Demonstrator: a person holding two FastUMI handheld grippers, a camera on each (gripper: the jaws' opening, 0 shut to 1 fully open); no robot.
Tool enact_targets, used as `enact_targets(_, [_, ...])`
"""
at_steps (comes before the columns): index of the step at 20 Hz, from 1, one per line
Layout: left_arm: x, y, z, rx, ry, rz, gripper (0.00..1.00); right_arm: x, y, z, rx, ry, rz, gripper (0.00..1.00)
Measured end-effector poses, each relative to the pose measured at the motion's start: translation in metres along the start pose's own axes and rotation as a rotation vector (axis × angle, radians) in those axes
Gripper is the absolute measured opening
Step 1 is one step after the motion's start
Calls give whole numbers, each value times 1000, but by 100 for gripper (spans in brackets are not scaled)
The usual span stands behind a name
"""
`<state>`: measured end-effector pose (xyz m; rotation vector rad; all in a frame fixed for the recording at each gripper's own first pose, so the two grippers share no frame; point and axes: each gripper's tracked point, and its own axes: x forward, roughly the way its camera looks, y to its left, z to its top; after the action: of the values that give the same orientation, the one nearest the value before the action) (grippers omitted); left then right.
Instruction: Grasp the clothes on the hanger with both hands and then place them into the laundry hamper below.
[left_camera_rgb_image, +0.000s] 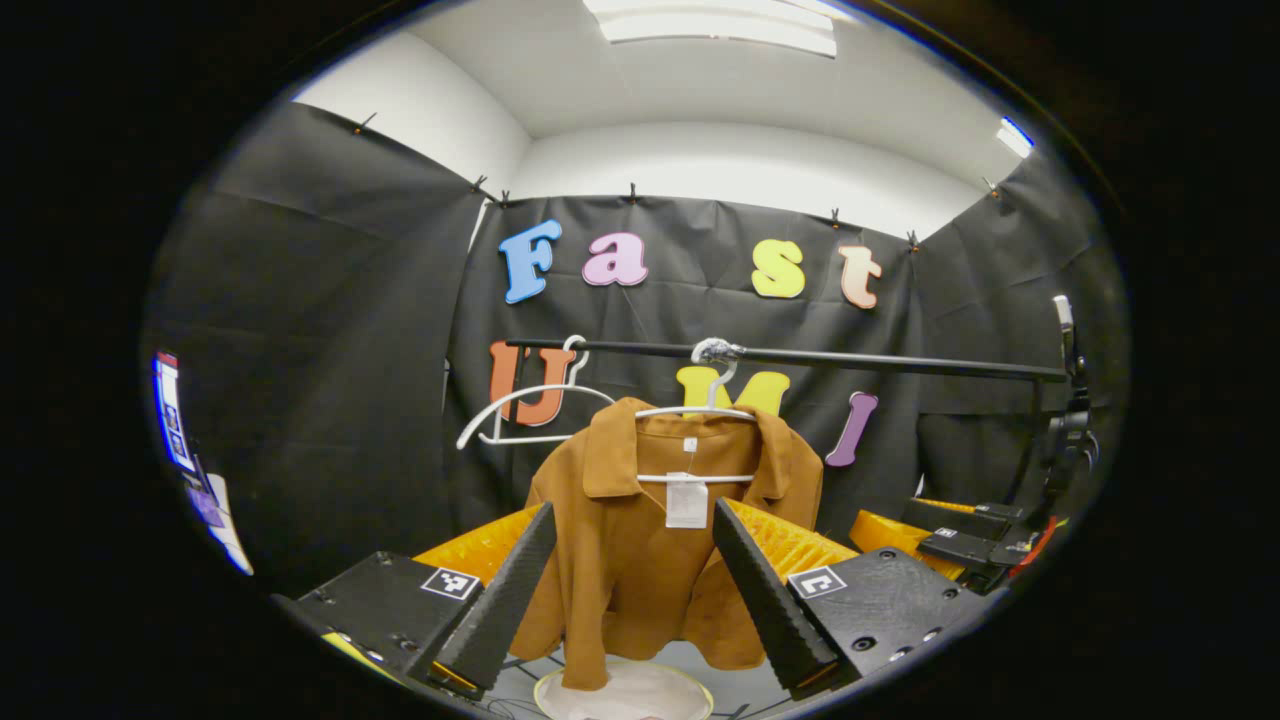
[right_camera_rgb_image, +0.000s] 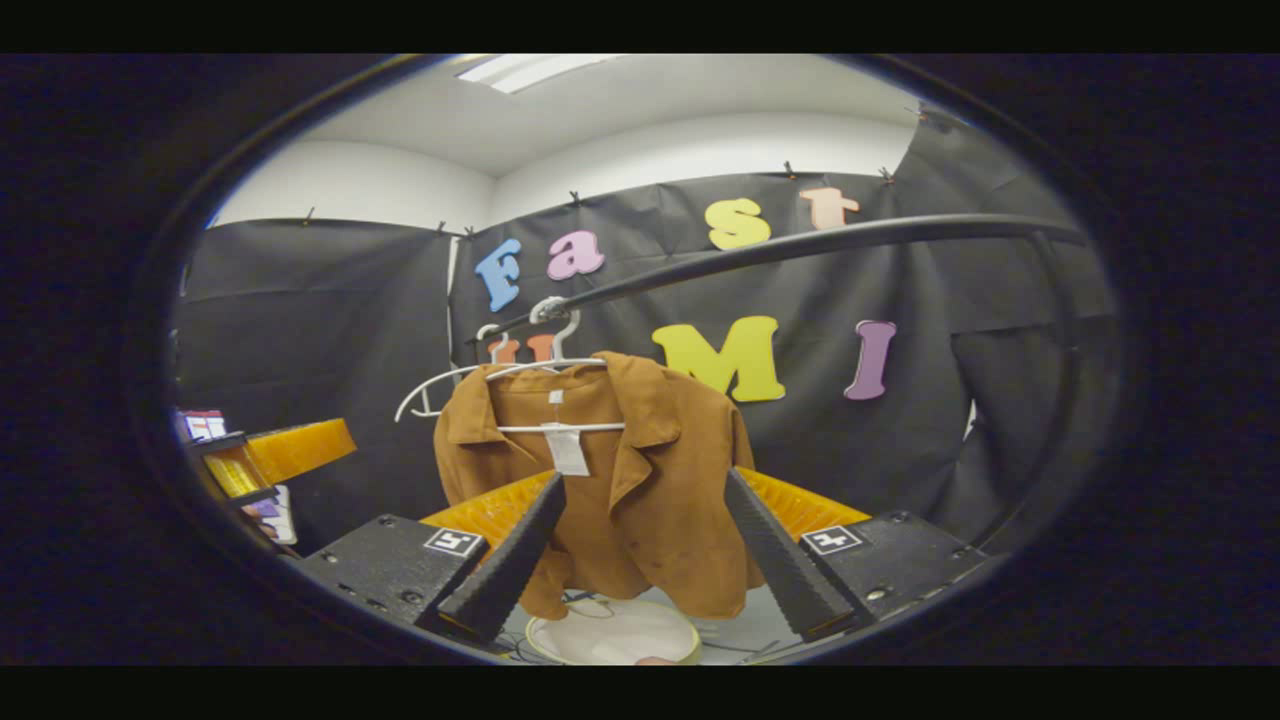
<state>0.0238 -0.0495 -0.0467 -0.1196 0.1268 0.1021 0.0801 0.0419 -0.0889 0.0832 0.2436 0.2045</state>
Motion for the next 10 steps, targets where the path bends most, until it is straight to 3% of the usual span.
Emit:
enact_targets(5, [43,4,-24,-28,59,-16,97,49,4,-19,86,76,-20,100])
enact_targets(6, [52,4,-29,-39,78,-23,100,59,6,-19,99,82,-19,100])
enact_targets(7, [61,6,-34,-48,94,-29,92,69,6,-19,113,90,-24,99])
enact_targets(8, [69,7,-39,-59,114,-32,100,78,5,-20,127,91,-26,100])
enact_targets(10, [88,9,-47,-91,138,-36,100,99,2,-23,156,105,-44,94])
